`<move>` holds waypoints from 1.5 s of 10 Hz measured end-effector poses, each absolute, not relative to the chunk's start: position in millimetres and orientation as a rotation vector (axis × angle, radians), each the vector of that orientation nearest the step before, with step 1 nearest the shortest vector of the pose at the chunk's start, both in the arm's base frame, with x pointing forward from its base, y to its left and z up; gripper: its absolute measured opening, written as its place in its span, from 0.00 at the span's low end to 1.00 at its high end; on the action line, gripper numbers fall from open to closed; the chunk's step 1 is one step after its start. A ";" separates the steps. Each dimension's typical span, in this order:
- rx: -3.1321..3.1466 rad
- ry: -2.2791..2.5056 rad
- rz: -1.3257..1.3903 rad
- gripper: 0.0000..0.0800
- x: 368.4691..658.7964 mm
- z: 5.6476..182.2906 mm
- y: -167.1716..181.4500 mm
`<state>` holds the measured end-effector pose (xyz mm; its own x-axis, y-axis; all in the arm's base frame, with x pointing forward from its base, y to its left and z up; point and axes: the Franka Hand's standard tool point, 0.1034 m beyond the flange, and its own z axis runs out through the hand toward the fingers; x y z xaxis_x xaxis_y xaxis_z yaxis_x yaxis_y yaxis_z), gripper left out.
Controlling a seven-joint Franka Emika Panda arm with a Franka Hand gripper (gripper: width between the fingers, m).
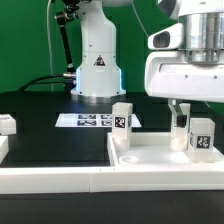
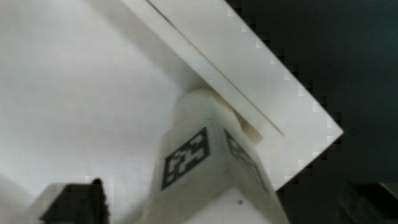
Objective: Assemble square table
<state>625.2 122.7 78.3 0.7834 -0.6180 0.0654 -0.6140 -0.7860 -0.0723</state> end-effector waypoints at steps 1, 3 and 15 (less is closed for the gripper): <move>-2.958 0.915 -0.134 0.81 625.2 78.3 122.8; -3.021 0.707 -0.140 0.81 625.5 78.5 122.4; -3.098 0.404 -0.148 0.36 627.1 78.1 113.1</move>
Offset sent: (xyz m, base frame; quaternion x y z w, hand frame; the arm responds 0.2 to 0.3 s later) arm 0.0026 -0.0006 0.0011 -0.0142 0.0011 -0.2075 0.9781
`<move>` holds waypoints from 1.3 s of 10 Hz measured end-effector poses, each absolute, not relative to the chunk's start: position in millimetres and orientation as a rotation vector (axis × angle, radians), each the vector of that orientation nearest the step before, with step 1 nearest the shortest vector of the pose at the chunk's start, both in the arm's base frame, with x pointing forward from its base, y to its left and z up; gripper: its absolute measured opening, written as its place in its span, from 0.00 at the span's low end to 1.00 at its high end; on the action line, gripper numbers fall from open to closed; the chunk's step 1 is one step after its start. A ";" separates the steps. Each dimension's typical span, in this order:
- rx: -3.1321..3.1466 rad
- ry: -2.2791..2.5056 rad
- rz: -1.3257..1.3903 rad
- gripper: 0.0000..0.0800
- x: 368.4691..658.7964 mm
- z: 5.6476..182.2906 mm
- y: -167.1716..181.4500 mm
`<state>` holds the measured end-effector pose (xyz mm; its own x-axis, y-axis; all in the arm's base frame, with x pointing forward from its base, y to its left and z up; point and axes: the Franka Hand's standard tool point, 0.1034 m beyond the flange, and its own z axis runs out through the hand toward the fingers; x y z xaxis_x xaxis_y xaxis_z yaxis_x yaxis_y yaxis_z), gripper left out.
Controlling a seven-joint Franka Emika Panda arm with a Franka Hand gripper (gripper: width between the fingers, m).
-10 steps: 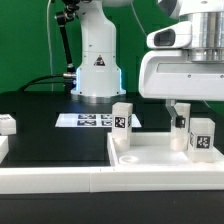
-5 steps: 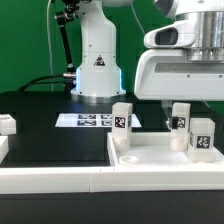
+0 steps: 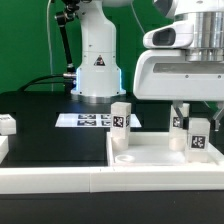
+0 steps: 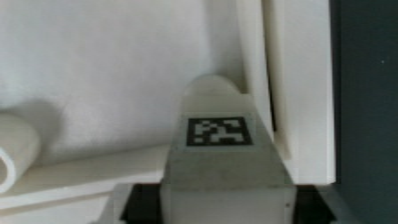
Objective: Assemble square table
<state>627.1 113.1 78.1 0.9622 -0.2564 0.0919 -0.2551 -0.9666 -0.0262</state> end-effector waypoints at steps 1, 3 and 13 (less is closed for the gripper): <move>-3.073 0.538 -0.147 0.36 627.1 78.1 113.1; -3.027 0.725 -0.144 0.36 627.1 78.2 113.2; -2.197 2.096 -0.098 0.36 624.5 78.1 119.1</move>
Offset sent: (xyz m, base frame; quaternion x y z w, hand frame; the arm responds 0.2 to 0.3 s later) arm 0.0000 0.0000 0.0000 0.0000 0.0000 0.1296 0.9916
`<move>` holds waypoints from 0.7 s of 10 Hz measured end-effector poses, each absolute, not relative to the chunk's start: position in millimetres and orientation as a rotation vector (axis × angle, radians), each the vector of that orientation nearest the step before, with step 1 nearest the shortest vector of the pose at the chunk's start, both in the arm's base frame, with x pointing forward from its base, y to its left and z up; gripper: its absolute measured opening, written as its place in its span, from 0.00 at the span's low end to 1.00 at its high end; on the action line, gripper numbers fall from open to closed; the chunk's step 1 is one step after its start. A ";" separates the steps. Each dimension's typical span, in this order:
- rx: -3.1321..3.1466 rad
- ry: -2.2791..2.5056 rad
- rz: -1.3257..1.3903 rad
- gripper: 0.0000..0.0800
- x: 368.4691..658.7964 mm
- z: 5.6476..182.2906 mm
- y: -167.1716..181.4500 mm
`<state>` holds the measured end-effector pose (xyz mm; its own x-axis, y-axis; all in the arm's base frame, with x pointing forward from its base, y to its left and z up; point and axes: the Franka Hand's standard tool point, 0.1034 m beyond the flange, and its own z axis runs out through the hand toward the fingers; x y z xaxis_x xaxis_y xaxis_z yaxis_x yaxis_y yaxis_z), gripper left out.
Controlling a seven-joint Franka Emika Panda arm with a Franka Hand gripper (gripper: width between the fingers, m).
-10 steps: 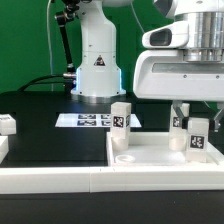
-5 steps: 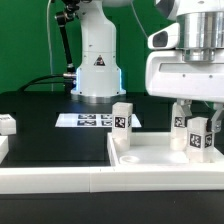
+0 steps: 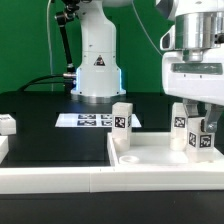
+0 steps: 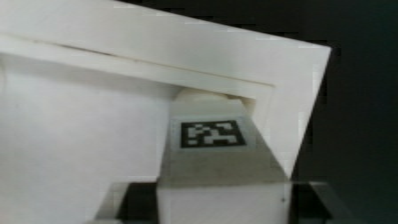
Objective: Assemble square table
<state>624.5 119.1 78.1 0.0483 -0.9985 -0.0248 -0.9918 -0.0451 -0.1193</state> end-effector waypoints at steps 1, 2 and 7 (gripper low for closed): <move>-2.116 2.166 -0.083 0.36 624.6 78.1 118.9; -2.072 2.197 -0.068 0.36 625.2 78.5 118.0; -1.995 2.252 -0.023 0.37 624.8 77.1 115.7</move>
Offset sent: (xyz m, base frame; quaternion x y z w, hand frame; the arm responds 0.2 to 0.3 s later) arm 0.0124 -0.0002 0.0036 -0.0229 -0.0885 0.0308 0.9953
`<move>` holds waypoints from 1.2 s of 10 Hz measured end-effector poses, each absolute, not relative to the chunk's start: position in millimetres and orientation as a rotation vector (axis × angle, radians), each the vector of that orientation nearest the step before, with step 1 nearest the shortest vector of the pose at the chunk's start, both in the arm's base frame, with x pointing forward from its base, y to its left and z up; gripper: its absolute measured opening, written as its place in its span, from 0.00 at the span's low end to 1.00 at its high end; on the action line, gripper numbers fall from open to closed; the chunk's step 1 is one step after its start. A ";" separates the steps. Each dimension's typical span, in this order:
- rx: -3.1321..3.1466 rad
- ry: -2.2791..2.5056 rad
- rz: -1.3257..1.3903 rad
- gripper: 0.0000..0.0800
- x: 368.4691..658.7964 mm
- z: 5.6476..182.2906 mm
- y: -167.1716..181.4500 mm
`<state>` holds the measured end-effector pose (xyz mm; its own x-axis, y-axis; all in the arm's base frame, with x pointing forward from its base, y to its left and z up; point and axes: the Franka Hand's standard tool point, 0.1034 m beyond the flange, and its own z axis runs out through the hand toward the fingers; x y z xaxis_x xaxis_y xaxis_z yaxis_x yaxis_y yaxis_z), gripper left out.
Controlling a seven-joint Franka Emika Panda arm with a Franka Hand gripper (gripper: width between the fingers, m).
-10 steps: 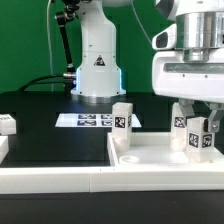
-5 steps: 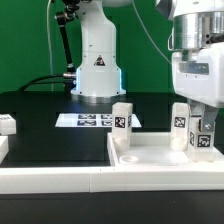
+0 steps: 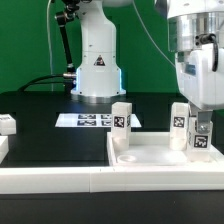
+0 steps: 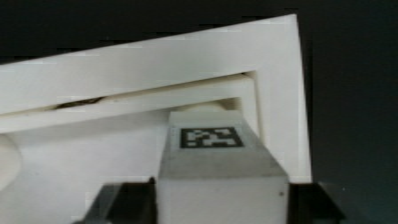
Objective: Assemble square table
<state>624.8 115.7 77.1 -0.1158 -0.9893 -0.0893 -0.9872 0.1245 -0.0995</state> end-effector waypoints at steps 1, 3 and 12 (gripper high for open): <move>-2.025 2.228 -0.024 0.65 624.4 76.2 115.3; -2.209 2.050 -0.043 0.78 624.7 76.4 115.5; -2.865 1.137 -0.094 0.81 625.5 78.7 111.0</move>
Offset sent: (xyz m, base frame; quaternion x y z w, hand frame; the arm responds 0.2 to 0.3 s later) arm 0.0092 0.0073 0.0039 -0.0072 -0.0051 -0.2728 0.9620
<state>625.5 111.0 78.7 0.7264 -0.6863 0.0357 -0.6828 -0.7267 -0.0758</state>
